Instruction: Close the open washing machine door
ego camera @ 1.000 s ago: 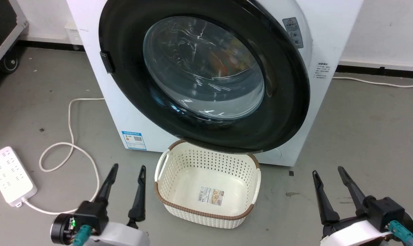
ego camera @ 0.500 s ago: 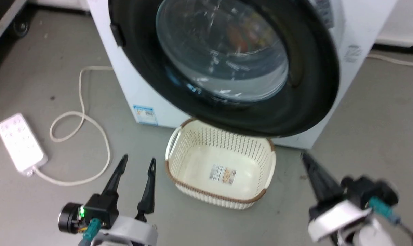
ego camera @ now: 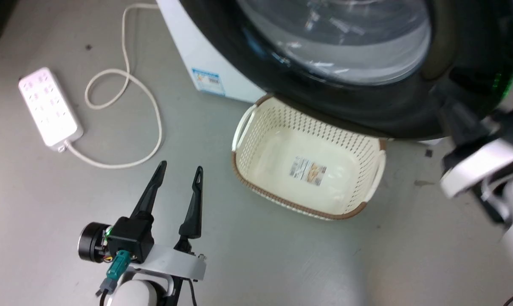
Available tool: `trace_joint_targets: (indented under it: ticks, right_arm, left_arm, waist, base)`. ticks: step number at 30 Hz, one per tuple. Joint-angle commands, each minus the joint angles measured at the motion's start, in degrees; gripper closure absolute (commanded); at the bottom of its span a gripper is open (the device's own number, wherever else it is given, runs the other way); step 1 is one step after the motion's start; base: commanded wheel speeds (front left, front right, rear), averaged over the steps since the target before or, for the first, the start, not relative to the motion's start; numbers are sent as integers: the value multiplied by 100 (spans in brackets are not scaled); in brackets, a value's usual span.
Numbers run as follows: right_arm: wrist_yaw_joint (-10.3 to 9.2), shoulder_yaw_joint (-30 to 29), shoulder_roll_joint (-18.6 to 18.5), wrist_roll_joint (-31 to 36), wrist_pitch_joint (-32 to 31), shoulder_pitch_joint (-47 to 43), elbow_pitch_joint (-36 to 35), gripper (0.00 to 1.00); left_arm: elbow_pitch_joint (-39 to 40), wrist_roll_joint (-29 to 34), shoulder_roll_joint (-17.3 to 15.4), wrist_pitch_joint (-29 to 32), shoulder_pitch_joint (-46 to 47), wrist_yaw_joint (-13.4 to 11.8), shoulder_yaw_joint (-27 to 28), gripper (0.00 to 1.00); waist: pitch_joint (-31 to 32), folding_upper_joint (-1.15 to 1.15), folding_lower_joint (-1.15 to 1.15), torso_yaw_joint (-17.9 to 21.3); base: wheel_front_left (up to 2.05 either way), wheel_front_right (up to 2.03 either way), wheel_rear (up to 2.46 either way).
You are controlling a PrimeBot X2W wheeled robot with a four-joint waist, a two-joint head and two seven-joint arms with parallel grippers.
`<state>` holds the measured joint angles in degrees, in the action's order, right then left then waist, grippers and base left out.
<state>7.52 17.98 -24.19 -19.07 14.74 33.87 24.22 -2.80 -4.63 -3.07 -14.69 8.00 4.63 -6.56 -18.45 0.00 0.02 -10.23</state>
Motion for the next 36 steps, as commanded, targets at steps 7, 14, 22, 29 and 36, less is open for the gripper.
trace_joint_targets:
  ticks: [7, 14, 22, 29, 36]
  right_arm:
    - [-3, -115, -370, -426, 18, 1169, 983, 100]
    - [-3, -301, -455, -517, -1, 1830, 1637, 100]
    - [-3, -579, -388, -619, -13, 2486, 2380, 100]
    - [-3, -580, -266, -608, 18, 2482, 2603, 100]
    - [-3, -683, -78, -461, 24, 1657, 2049, 0]
  left_arm:
    - [63, -21, 16, -30, 201, -107, -144, 0]
    - [111, -118, 18, -30, 292, -187, -224, 0]
    - [77, -166, 18, -30, 387, -240, -340, 0]
    - [28, -199, 19, -30, 397, -296, -341, 0]
    - [-94, -206, 19, -30, 246, -253, -195, 0]
  waist:
    - [-446, 0, -2, -247]
    - [-603, 0, -2, -294]
    - [-735, 0, -2, -302]
    - [-526, 0, -2, -240]
    - [150, 0, -2, -54]
  base:
    - [0, 0, 0]
    - [0, 0, 0]
    - [0, 0, 0]
    - [0, 0, 0]
    - [0, 0, 0]
